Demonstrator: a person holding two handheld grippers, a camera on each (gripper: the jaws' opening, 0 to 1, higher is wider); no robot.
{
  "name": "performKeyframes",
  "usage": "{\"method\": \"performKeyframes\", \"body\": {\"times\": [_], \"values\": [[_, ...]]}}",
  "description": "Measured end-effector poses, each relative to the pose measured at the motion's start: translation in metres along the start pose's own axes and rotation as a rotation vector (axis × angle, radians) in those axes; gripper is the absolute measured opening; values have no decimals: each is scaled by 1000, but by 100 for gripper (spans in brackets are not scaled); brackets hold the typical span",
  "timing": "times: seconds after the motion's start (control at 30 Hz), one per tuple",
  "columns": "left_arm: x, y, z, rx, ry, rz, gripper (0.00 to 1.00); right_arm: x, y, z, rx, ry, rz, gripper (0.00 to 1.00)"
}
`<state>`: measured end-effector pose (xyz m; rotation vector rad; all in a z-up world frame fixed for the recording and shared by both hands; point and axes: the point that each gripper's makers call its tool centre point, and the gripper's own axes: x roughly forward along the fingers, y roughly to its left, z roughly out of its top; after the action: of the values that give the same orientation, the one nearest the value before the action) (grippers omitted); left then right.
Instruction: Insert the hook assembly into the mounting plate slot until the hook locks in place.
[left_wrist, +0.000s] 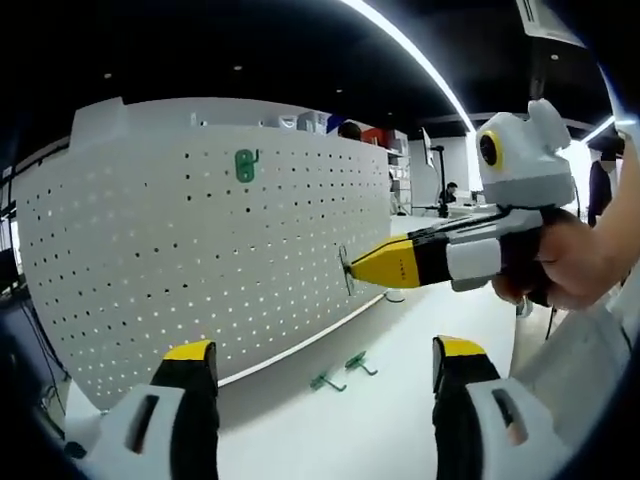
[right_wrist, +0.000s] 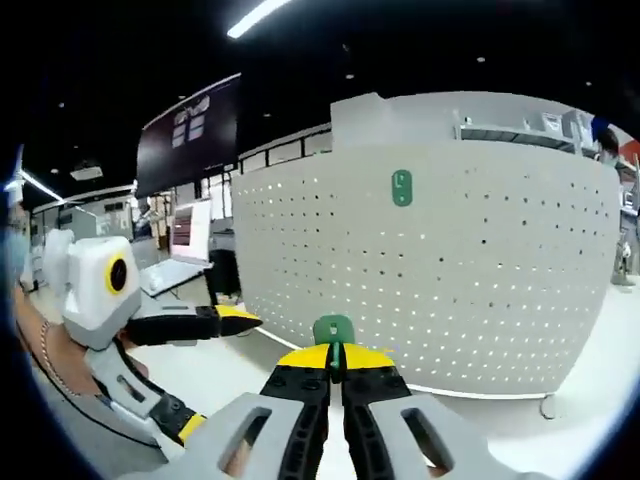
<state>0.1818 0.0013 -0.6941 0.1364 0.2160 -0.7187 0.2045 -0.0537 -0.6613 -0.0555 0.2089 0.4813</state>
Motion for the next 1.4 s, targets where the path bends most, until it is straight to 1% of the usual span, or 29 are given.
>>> {"method": "performKeyframes", "body": {"times": [0.03, 0.1, 0.13, 0.37, 0.77, 1.1, 1.17, 1.4], "values": [[0, 0, 0, 0, -1, 1, 91, 0, -2, 1, 7, -6, -8, 0], [0, 0, 0, -1, -1, 1, 91, -1, -4, 0, -9, -1, -9, 0], [0, 0, 0, 0, 0, 1, 91, -1, -4, 0, 4, -1, -11, 0], [0, 0, 1, -2, -3, 1, 91, 0, -8, 1, 16, -2, -16, 0], [-2, 3, -1, -17, 0, 8, 90, 8, -36, 26, 63, -57, -69, 0], [-6, 9, -3, -27, -3, 19, 88, 18, -50, 44, 58, -100, -99, 0], [-7, 10, -4, -33, -3, 20, 88, 19, -52, 48, 70, -119, -104, 0], [-11, 14, -4, -38, -8, 29, 88, 24, -57, 56, 79, -145, -123, 0]]}}
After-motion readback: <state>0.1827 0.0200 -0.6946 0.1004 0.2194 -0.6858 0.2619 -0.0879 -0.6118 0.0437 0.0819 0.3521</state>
